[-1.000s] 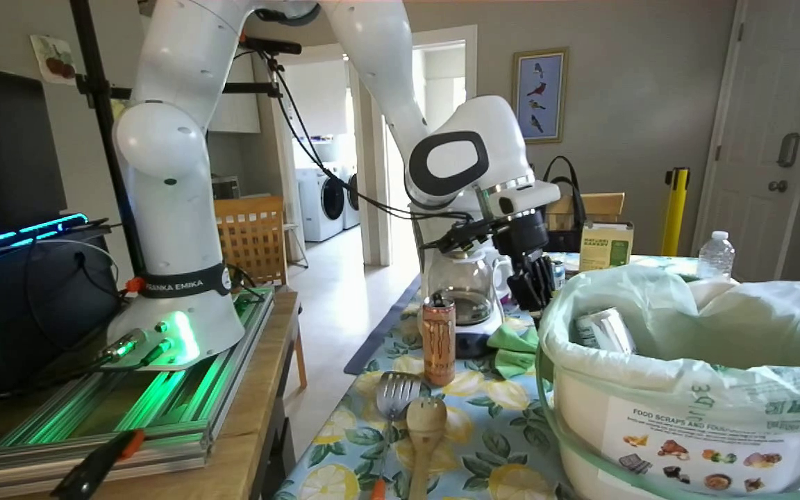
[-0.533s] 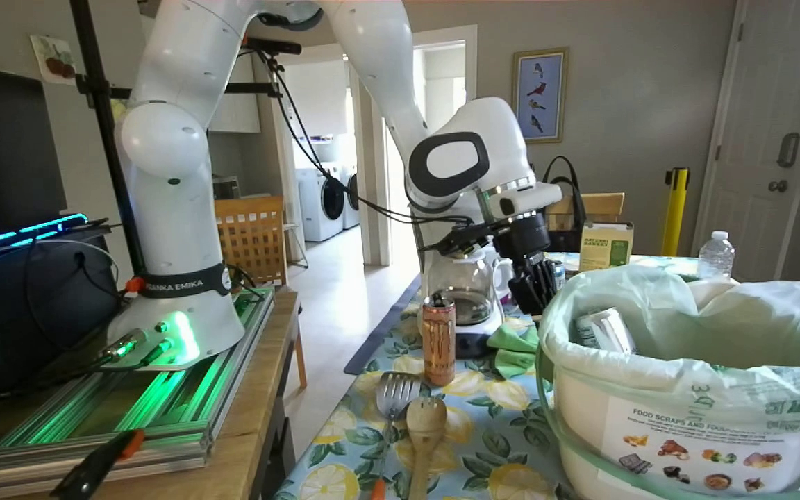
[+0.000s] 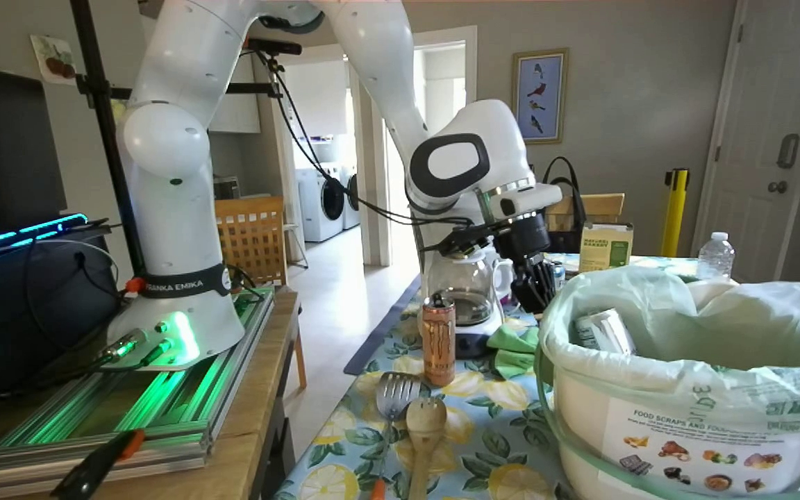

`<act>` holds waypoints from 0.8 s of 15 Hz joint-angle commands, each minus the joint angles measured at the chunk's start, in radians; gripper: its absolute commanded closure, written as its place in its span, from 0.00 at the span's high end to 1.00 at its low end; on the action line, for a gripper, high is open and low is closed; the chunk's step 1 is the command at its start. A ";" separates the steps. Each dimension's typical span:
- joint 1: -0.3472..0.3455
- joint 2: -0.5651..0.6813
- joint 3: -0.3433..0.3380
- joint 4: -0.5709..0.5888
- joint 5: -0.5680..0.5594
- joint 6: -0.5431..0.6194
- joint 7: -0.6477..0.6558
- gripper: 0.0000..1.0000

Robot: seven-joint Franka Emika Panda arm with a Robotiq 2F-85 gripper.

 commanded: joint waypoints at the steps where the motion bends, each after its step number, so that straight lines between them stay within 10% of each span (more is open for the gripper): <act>1: -0.006 -0.023 0.015 0.008 0.015 0.011 -0.003 0.03; 12: -0.197 -0.076 0.260 0.035 0.147 0.014 0.009 0.03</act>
